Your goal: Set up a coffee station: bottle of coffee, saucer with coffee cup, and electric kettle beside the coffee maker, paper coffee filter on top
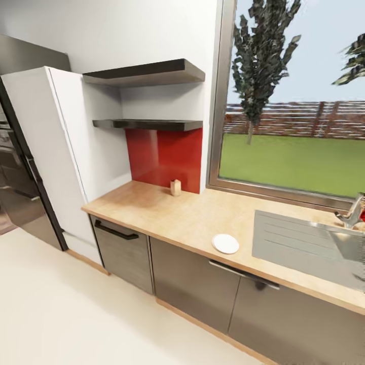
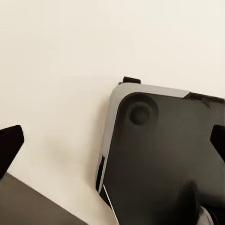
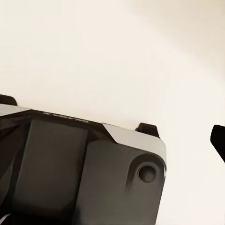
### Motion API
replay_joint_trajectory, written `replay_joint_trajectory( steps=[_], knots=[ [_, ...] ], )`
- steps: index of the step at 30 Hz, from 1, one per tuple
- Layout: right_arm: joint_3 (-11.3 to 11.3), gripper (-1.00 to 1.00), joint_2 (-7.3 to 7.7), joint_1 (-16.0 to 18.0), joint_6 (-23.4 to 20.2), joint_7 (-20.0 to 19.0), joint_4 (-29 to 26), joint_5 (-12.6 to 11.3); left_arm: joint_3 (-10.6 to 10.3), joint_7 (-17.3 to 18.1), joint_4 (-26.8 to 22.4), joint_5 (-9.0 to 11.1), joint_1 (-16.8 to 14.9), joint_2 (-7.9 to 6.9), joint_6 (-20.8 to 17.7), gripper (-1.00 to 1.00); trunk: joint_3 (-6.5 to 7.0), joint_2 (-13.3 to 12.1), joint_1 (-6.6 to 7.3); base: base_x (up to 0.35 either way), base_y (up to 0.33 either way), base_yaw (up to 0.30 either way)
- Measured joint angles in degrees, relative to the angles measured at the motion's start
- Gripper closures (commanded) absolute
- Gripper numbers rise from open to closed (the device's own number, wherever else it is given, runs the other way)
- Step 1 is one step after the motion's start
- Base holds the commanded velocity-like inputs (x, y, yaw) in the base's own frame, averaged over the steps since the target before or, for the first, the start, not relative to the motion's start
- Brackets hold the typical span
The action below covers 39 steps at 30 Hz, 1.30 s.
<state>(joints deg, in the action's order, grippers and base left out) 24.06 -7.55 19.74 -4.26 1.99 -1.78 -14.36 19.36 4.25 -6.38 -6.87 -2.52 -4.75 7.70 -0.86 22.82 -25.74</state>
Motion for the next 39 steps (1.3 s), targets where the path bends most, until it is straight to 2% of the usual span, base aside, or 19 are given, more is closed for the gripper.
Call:
replay_joint_trajectory(
  steps=[23,30,39],
  knots=[
    [-0.14,-1.00,0.17,0.00,0.00,0.00,0.00,-0.06,0.00,0.00,0.00,0.00,0.00,0.01,0.00,-1.00,-0.09,-0.01,-0.01,0.116,0.311,-0.292],
    [-5.08,-1.00,0.42,0.00,-0.09,0.00,0.11,0.03,0.00,0.00,0.00,0.00,0.00,0.01,0.00,-1.00,-0.09,-0.01,-0.01,0.002,0.313,-0.300],
    [-5.90,-1.00,0.37,-0.01,-0.32,-0.04,0.18,0.09,0.00,0.00,0.00,-0.04,0.01,0.01,0.00,-1.00,-0.21,-0.02,-0.01,0.000,0.313,-0.294]
  ],
)
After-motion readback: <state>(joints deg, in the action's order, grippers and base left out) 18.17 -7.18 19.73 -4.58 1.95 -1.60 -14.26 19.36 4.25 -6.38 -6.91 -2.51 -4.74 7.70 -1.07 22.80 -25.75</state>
